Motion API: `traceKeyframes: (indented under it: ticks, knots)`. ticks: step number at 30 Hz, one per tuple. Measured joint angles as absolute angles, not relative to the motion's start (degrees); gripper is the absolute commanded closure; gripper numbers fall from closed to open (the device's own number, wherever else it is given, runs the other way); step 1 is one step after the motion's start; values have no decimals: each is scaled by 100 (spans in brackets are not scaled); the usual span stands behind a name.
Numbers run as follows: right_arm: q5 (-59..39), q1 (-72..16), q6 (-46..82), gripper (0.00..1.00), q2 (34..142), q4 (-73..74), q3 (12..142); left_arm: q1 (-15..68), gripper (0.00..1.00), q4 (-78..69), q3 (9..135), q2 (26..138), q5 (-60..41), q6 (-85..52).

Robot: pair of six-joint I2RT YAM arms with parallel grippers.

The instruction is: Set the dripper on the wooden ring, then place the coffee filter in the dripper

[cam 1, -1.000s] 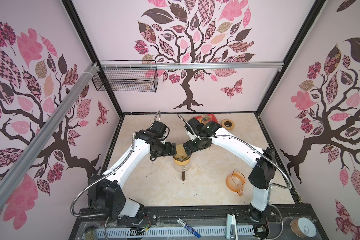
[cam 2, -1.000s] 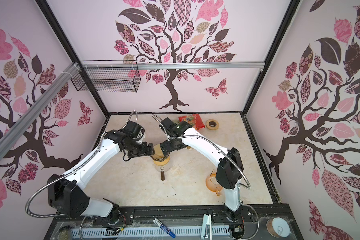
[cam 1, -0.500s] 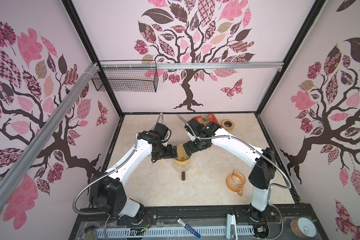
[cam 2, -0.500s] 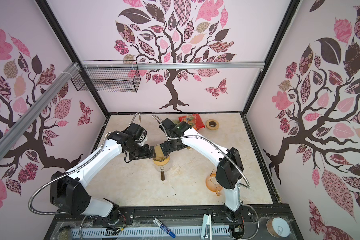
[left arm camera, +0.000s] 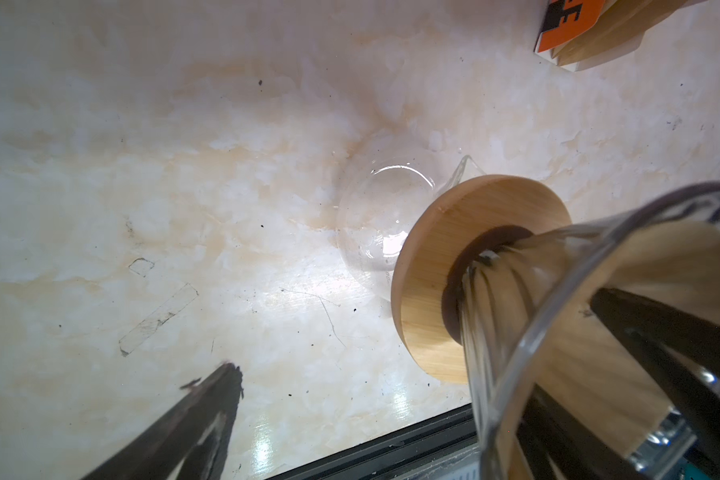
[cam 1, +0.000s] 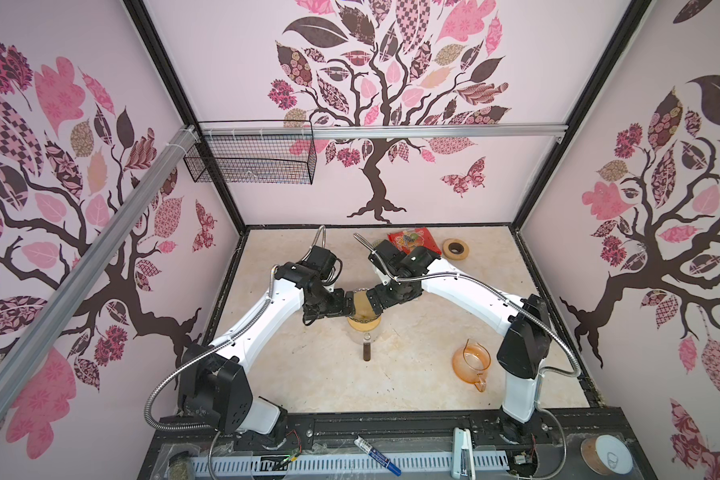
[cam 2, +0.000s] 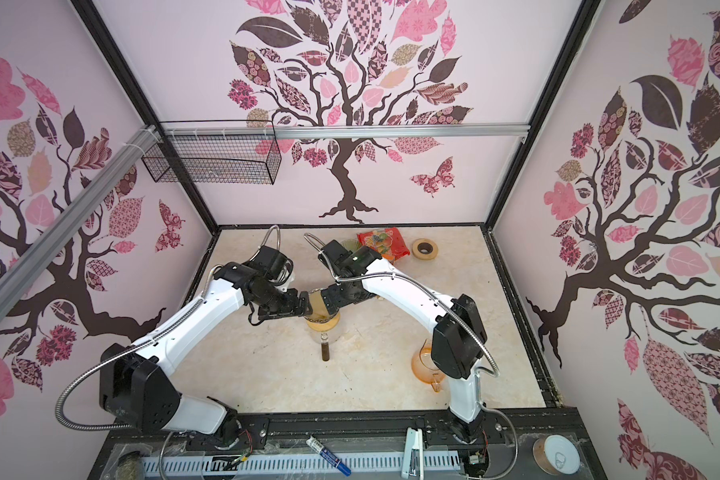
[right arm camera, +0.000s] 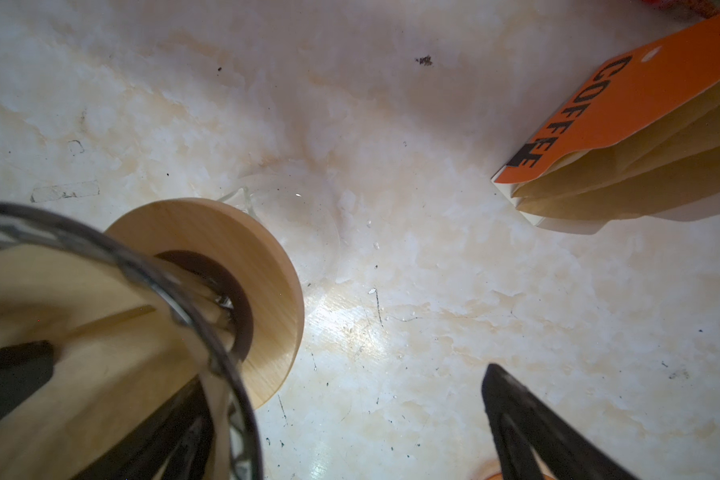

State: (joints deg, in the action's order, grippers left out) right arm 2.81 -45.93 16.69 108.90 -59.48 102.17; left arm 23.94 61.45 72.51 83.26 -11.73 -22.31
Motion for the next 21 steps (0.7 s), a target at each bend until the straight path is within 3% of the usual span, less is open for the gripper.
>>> traceKeyframes:
  ticks: [21]
  knots:
    - [250, -4593, 1675, 0, 10879, -5946, 10191, 2394, 3, 6195, 7275, 7867, -1315, -2259]
